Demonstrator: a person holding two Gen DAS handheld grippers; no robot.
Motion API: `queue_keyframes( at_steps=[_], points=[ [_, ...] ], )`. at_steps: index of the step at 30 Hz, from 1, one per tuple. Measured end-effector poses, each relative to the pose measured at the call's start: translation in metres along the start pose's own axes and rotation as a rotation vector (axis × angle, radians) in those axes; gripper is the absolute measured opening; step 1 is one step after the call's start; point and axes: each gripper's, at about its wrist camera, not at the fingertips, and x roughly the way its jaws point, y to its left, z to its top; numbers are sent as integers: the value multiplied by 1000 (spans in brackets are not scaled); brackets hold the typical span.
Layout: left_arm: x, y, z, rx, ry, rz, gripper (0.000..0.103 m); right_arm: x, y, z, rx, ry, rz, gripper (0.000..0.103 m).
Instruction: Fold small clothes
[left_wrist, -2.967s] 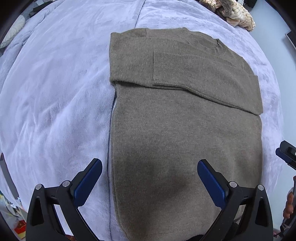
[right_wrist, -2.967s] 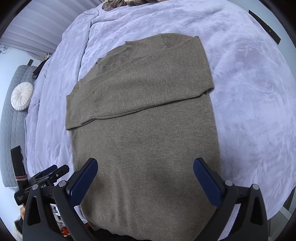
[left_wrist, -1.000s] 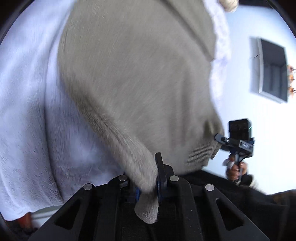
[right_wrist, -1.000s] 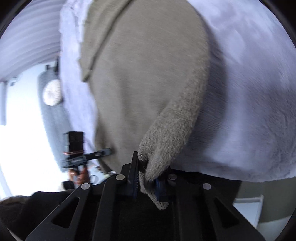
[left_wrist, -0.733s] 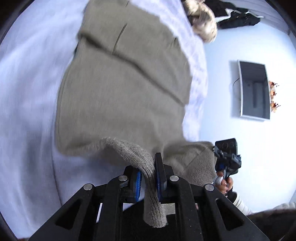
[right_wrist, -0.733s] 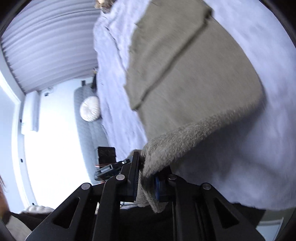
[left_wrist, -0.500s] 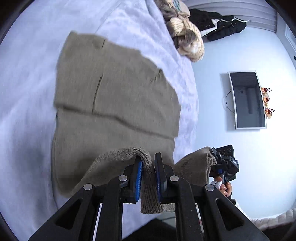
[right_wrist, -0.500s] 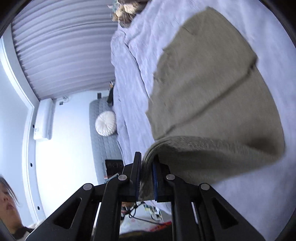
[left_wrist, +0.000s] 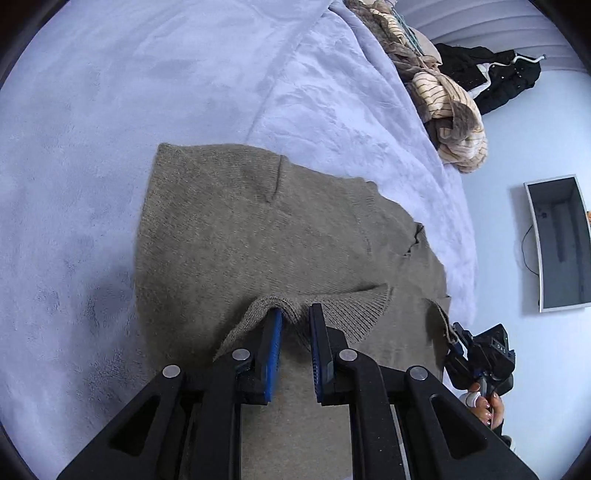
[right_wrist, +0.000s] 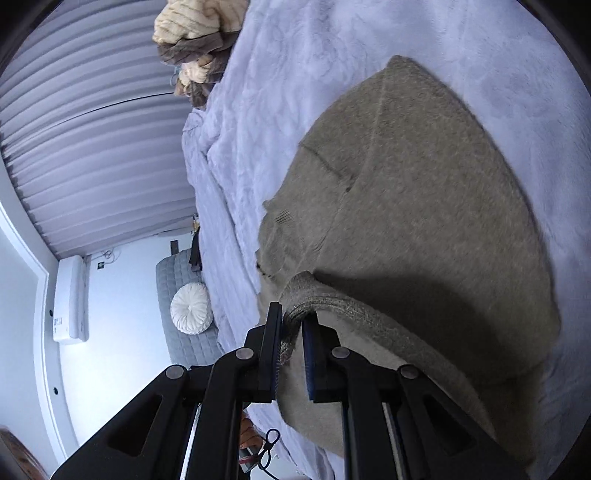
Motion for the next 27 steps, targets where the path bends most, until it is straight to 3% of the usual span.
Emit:
queue_keyframes(
  at_steps=[2, 3, 4, 5, 6, 7, 9, 13, 16, 19, 20, 21, 22, 23, 24, 27],
  points=[
    [-1, 2, -2, 16, -9, 23, 27, 0, -5, 7, -1, -12, -56, 18],
    [-6, -1, -4, 39, -29, 45, 44, 2, -3, 9, -22, -6, -88, 26],
    [-10, -4, -6, 59, -53, 60, 55, -1, -2, 9, -51, -2, -118, 42],
    [-19, -10, -10, 86, -96, 95, 80, -2, 4, 8, -94, -5, -157, 51],
    [-27, -16, -12, 114, -145, 129, 88, -6, 10, 6, -144, -11, -202, 63],
    [-36, -21, -15, 158, -186, 140, 88, -12, 19, 3, -216, -19, -259, 65],
    [-40, -30, -14, 216, -189, 161, 88, -17, 39, -6, -372, -27, -388, 65],
    [-15, -51, -7, 402, -127, 283, 88, -9, 66, -14, -624, -58, -650, 65],
    [12, -56, 1, 452, -72, 299, 88, 6, 69, -3, -656, -51, -679, 65],
    [38, -54, 7, 434, -26, 316, 87, 19, 60, 9, -636, -10, -665, 65],
    [43, -52, 8, 425, -15, 327, 79, 22, 56, 6, -630, 4, -677, 65],
    [45, -51, 7, 422, -14, 339, 54, 26, 53, 6, -630, 13, -698, 58],
    [43, -51, 5, 428, -19, 340, 40, 28, 52, 3, -650, 5, -734, 35],
    [39, -51, 5, 425, -27, 322, 21, 29, 54, -1, -678, -5, -764, 23],
    [34, -52, 4, 419, -38, 308, 9, 28, 59, -7, -717, -19, -798, 8],
    [15, -58, -1, 421, -74, 269, 9, 16, 75, -32, -819, -48, -829, 8]
  ],
)
